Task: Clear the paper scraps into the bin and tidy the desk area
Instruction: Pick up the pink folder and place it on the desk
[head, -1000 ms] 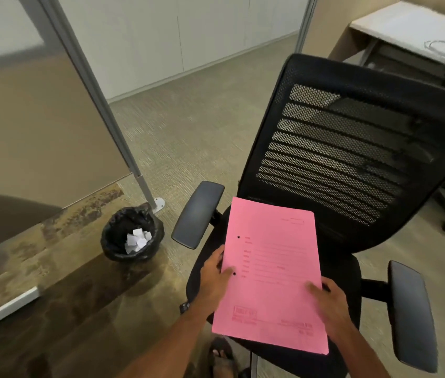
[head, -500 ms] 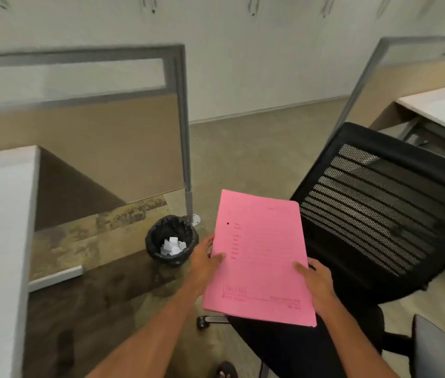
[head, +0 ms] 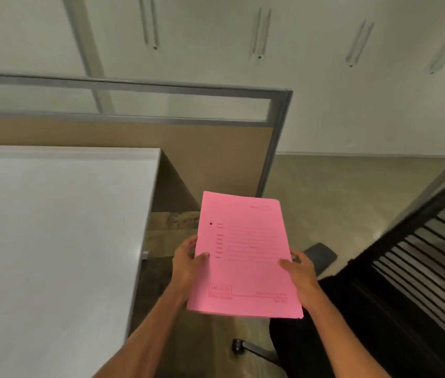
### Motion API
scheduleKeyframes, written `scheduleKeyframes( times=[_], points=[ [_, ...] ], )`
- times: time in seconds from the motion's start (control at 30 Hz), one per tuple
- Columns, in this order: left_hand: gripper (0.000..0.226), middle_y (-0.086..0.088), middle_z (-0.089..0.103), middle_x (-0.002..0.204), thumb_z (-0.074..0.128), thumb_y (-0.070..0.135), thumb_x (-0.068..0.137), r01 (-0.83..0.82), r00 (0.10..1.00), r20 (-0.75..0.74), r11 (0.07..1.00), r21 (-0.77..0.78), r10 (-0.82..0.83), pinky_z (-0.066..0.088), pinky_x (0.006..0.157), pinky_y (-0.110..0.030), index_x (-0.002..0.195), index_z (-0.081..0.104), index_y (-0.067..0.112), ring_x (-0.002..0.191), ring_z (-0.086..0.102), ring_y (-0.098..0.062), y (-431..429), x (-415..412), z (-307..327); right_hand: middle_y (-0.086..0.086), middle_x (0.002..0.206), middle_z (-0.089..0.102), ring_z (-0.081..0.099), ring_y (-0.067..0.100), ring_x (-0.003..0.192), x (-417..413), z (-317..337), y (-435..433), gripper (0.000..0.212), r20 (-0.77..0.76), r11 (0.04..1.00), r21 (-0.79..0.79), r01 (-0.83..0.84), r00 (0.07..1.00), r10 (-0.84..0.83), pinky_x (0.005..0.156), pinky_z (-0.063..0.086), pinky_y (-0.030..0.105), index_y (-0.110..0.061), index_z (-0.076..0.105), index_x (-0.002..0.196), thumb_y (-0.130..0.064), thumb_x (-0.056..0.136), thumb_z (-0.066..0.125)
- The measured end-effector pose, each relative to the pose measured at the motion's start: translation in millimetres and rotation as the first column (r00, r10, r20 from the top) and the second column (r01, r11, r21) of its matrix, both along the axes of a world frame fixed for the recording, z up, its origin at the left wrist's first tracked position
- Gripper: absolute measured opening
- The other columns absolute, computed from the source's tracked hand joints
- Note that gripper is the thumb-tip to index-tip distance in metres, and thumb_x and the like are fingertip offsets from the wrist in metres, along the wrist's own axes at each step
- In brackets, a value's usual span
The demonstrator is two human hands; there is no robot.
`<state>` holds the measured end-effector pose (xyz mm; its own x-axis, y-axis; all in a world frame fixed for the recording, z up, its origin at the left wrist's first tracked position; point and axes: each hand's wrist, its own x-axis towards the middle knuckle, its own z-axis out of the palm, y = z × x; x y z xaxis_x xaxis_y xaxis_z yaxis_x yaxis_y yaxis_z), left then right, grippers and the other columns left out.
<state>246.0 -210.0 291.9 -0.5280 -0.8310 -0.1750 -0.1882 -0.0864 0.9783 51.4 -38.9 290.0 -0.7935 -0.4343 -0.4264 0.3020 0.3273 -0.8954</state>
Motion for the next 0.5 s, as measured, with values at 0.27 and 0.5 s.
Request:
scheduleKeyframes(
  times=[0.27,0.5],
  points=[
    [0.029,0.019,0.071,0.099,0.058,0.017,0.082,-0.208,0.977,-0.062,0.977,-0.054,0.205,0.058,0.072,-0.03,0.108,0.063,0.028,0.088,0.072,-0.014,-40,108,30,0.017,0.104,0.066,0.066,0.037,0.091,77,25,-94,0.049,-0.052,0.977,-0.068,-0.203,0.978,0.2,0.078,0.056,0.056,-0.03,0.052,0.115,0.006,0.083,0.065],
    [0.036,0.017,0.068,0.108,0.059,0.014,0.077,-0.446,0.893,-0.079,0.894,-0.034,0.442,0.058,0.077,-0.033,0.111,0.06,0.028,0.088,0.071,-0.008,-57,208,34,0.011,0.097,0.068,0.07,0.032,0.085,156,35,-166,0.052,-0.011,0.909,-0.08,-0.409,0.912,0.41,0.07,0.059,0.051,-0.032,0.048,0.118,0.001,0.083,0.067]
  ],
)
